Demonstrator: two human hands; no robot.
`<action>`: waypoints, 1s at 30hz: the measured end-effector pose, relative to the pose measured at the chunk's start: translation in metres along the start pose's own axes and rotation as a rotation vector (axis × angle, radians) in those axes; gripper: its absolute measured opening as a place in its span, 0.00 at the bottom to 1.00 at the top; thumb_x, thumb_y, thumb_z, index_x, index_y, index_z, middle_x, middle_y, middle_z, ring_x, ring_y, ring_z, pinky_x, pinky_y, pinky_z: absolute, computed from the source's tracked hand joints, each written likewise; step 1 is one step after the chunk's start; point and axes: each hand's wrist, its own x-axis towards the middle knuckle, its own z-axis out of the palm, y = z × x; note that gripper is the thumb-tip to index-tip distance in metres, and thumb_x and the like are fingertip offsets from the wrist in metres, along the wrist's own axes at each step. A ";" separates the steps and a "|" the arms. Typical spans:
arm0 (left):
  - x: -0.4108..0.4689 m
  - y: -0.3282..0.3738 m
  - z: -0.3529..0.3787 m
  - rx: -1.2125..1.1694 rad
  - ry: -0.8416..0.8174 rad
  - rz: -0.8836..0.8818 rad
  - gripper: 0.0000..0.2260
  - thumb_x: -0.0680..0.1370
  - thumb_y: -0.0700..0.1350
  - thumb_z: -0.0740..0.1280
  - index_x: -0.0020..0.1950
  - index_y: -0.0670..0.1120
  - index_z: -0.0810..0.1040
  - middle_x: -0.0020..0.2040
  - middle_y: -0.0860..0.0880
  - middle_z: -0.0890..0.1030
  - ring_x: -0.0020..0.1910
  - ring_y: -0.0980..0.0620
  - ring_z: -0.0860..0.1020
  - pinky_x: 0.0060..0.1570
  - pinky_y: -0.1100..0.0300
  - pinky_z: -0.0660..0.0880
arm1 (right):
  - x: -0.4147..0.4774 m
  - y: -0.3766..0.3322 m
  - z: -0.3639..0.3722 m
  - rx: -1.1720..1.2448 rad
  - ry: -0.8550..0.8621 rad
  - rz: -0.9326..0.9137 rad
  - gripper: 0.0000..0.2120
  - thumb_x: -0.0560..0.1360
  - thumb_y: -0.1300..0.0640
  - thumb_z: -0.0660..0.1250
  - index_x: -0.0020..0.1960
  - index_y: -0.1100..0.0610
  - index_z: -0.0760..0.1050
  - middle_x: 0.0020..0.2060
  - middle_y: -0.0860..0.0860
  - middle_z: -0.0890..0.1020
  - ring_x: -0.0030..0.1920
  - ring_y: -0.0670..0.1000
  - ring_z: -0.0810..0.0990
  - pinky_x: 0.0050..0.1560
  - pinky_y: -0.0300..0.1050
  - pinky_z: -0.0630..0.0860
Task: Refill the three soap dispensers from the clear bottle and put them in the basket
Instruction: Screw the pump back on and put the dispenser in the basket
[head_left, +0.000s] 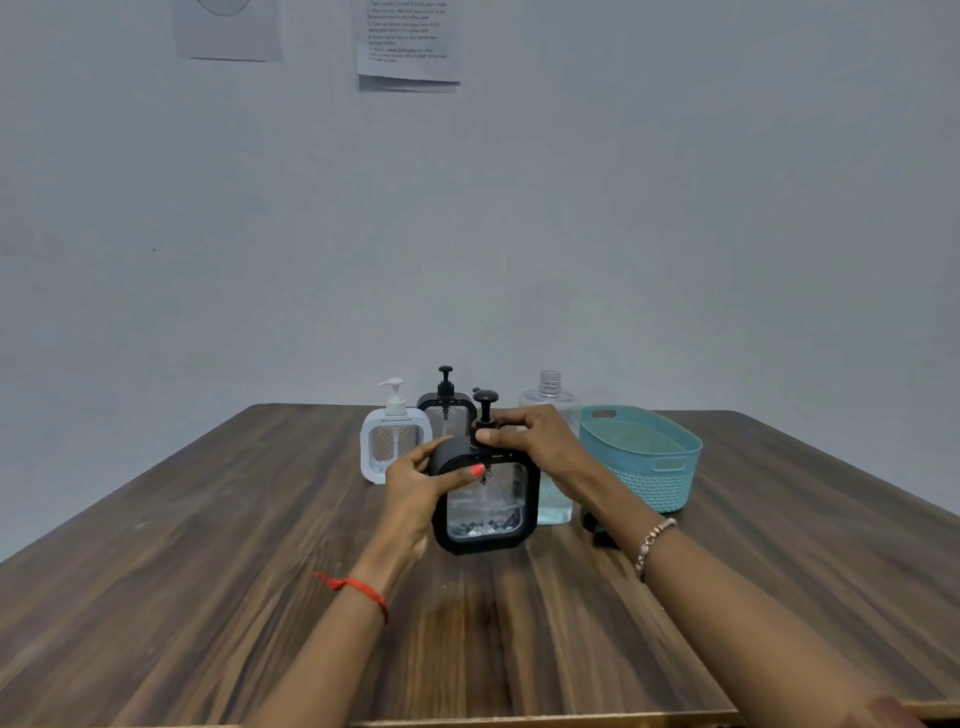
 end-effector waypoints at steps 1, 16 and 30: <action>0.000 -0.001 0.001 0.003 0.013 0.008 0.19 0.62 0.28 0.74 0.51 0.41 0.79 0.41 0.45 0.83 0.37 0.49 0.82 0.37 0.58 0.81 | -0.001 0.002 0.003 -0.001 0.042 -0.002 0.09 0.69 0.62 0.73 0.48 0.61 0.82 0.38 0.52 0.84 0.38 0.46 0.82 0.45 0.40 0.78; -0.003 -0.022 0.018 0.195 0.227 0.126 0.22 0.61 0.30 0.77 0.52 0.40 0.77 0.46 0.44 0.80 0.44 0.48 0.79 0.38 0.64 0.76 | -0.009 0.017 0.051 -0.500 0.574 -0.014 0.12 0.68 0.47 0.72 0.47 0.54 0.82 0.39 0.46 0.69 0.55 0.50 0.64 0.56 0.46 0.58; -0.004 -0.010 0.010 0.088 0.031 0.010 0.26 0.58 0.29 0.77 0.55 0.39 0.78 0.48 0.43 0.83 0.45 0.46 0.82 0.42 0.56 0.80 | -0.004 0.003 -0.006 0.091 0.098 -0.087 0.16 0.72 0.61 0.70 0.59 0.56 0.77 0.54 0.51 0.82 0.57 0.49 0.78 0.58 0.40 0.73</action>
